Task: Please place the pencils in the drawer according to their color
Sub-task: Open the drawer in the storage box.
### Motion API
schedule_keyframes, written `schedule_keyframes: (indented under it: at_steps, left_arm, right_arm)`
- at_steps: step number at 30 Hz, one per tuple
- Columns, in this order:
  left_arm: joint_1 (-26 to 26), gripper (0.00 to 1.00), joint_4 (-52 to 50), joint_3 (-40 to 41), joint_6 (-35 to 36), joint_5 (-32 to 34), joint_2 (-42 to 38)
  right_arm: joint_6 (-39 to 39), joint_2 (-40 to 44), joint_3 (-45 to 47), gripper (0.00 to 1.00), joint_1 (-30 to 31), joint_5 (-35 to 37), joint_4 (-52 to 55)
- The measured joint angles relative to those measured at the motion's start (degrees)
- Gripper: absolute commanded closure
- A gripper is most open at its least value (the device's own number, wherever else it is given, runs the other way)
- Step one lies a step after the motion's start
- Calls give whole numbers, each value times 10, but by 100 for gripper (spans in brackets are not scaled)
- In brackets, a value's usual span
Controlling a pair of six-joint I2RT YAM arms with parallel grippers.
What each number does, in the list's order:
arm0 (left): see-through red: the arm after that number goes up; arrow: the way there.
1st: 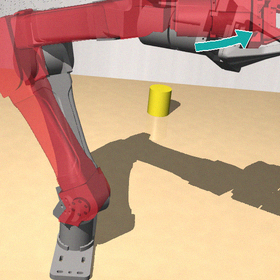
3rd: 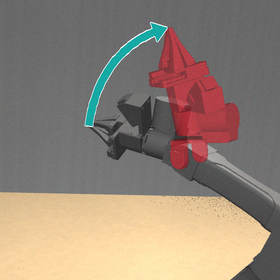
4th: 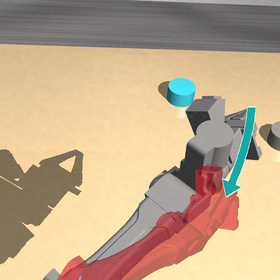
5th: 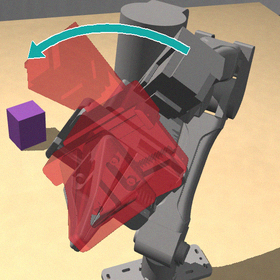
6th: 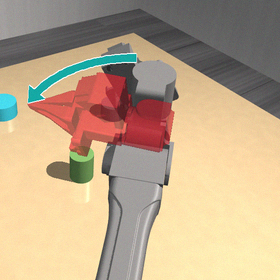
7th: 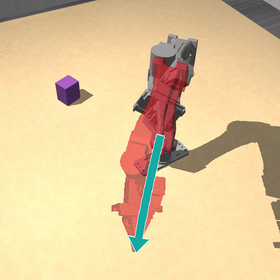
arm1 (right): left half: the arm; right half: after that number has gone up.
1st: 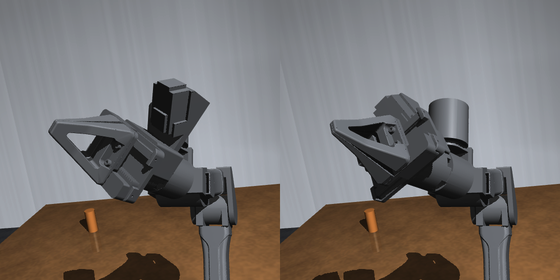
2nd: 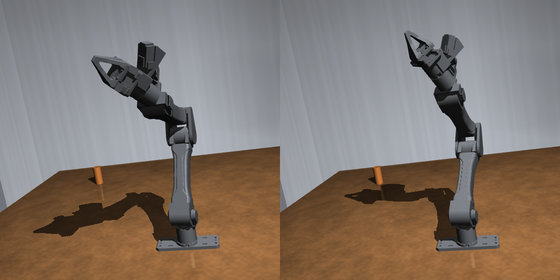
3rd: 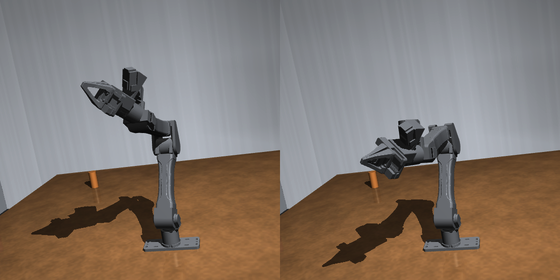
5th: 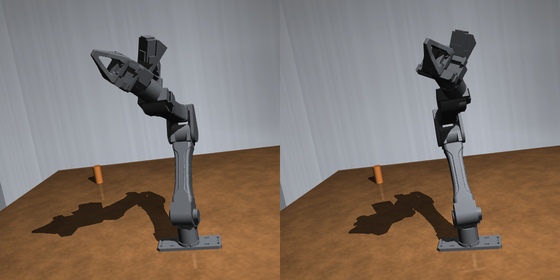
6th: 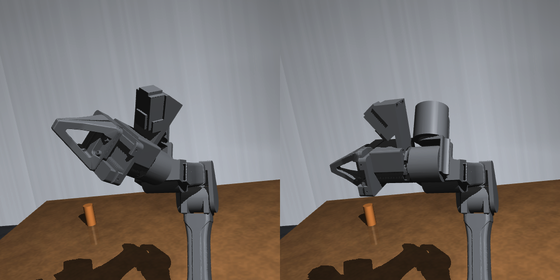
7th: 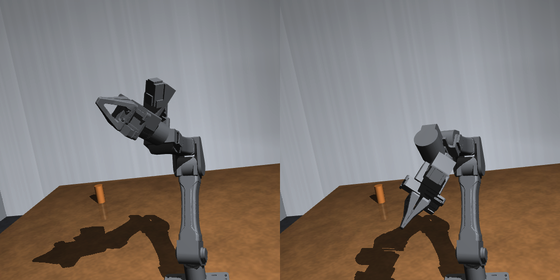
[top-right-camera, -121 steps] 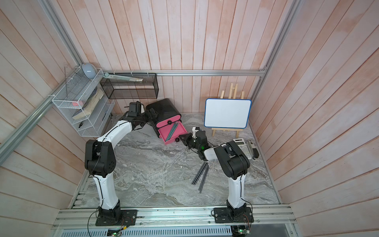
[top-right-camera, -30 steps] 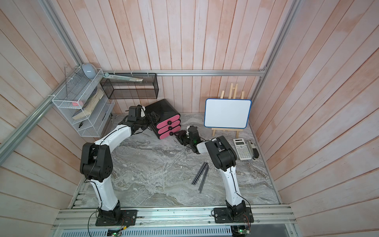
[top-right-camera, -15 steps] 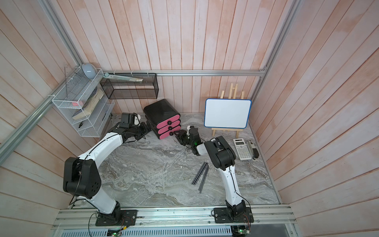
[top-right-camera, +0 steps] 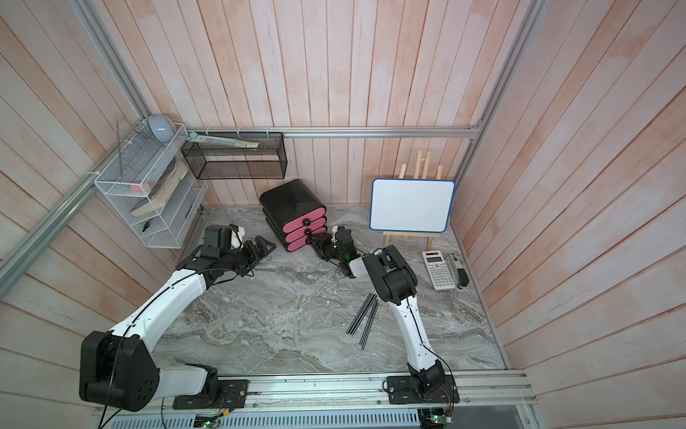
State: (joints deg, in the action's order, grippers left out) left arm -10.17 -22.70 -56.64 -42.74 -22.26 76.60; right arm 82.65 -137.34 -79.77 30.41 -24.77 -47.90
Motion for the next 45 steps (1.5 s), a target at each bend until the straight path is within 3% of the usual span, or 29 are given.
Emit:
schedule_keyframes:
  at_steps: [18,21,26,30,45]
  left_arm:
    - [0,1,4,33,-21,-5,-45]
    - [0,0,4,43,-22,-6,-49]
    - [0,1,4,54,-26,-13,-58]
    - [0,1,4,57,-32,-16,-70]
    - [0,0,-3,57,-81,-33,-86]
  right_arm:
    - [9,-25,-30,56,7,0,17]
    - [10,-25,-33,63,7,0,21]
    - [9,-25,-37,86,7,-2,26]
    - [4,-23,-31,91,7,-2,21]
    - [-21,109,183,93,8,-4,-14]
